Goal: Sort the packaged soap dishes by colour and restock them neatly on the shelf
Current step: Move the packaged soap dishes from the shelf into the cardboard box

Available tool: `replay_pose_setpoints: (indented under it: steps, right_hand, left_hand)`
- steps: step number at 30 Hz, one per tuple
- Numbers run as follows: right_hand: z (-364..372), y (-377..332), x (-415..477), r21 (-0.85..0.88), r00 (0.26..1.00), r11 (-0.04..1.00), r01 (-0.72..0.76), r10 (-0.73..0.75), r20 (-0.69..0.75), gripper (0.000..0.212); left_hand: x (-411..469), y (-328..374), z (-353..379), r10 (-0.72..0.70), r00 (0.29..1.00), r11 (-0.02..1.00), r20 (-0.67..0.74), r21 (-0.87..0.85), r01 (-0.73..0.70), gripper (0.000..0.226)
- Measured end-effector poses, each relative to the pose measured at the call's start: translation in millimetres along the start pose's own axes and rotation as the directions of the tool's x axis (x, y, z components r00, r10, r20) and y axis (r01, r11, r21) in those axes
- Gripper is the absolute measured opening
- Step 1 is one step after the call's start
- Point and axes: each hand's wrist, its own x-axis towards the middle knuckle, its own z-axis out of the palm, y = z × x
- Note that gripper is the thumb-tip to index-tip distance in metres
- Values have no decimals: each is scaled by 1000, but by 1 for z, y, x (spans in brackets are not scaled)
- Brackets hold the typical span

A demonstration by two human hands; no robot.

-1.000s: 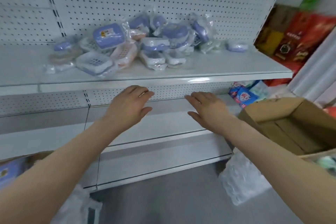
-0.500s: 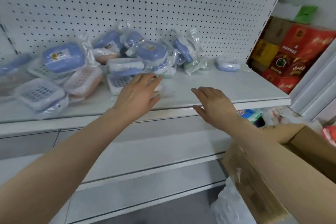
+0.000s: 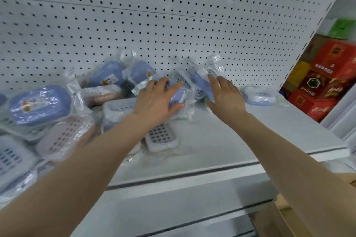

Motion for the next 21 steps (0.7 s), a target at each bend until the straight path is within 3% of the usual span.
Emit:
replay_pose_setpoints:
  steps: [7, 10, 14, 18, 21]
  right_hand:
    - [32, 0, 42, 46, 992, 994, -102, 98, 85, 88]
    - [30, 9, 37, 179, 995, 979, -94, 88, 43, 80]
    - [6, 39, 19, 430, 989, 899, -81, 127, -79, 70]
    - [-14, 81, -6, 607, 957, 741, -289, 247, 153, 57]
    - [-14, 110, -26, 622, 868, 615, -484, 251, 428, 45]
  left_hand:
    - [-1, 5, 5, -69, 997, 988, 40, -134, 74, 59]
    - [0, 14, 3, -82, 995, 967, 54, -238, 93, 46]
    - [4, 39, 2, -30, 999, 976, -39, -218, 21, 40]
    - [11, 83, 4, 14, 996, 979, -88, -203, -31, 28]
    - [13, 109, 12, 9, 993, 978, -117, -207, -34, 20]
